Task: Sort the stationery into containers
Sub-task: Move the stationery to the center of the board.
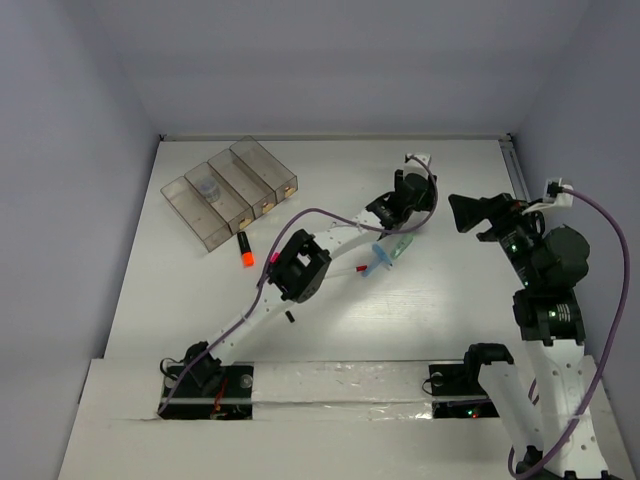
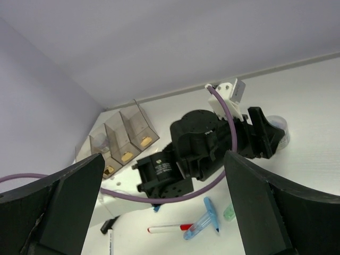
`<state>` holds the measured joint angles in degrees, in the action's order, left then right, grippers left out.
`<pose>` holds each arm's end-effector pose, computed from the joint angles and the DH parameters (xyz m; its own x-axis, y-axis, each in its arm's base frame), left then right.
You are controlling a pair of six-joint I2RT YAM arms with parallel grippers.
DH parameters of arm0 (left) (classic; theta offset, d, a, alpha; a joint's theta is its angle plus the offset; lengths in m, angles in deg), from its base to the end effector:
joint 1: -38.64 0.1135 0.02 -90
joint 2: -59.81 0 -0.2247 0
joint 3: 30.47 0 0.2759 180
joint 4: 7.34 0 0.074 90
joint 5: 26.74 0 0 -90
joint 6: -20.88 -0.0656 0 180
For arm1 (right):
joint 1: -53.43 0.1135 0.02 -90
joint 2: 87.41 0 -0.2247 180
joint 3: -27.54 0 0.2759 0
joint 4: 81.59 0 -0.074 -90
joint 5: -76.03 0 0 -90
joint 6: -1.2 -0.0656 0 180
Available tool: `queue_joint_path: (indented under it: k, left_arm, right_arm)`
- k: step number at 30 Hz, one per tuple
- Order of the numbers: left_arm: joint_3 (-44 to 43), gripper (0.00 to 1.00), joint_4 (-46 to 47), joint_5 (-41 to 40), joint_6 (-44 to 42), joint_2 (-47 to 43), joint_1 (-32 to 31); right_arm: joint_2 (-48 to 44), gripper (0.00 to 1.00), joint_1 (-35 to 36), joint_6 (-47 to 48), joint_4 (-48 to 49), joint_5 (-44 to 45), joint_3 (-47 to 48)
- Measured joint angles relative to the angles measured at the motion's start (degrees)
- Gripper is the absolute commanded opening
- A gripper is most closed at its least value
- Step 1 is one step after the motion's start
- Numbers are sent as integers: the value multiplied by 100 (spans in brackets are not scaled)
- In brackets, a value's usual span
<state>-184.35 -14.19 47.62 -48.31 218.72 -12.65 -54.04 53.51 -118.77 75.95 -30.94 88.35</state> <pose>0.4132 -0.4873 0.1419 -0.3287 -0.1369 -0.9345 0.5024 0.8124 -0.2958 0.2134 0.0194 0.3761 -0.0707 0.4777 -0.8757 -0.2964 0.8282 0.4757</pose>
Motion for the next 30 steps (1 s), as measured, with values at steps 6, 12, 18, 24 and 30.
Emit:
queue_joint_path:
  k: [6, 12, 18, 24, 30]
  left_arm:
    - [1572, 40, 144, -459, -483, -1014, 2]
    - [2686, 49, 133, -837, -929, -1759, 96]
    - [3045, 73, 26, -885, -1093, -1950, 315]
    - [3136, 76, -229, -861, -1130, -1950, 455]
    - [2942, 75, -389, -820, -1161, -1884, 496]
  right_arm:
    - [15, 100, 0, -2, -26, -90, -240]
    - [39, 100, 0, 0, -7, -197, -402]
    - [39, 100, 0, 0, -17, -240, -426]
    - [39, 100, 0, 28, -22, -258, -426]
    - [46, 100, 0, 46, -20, -284, -426]
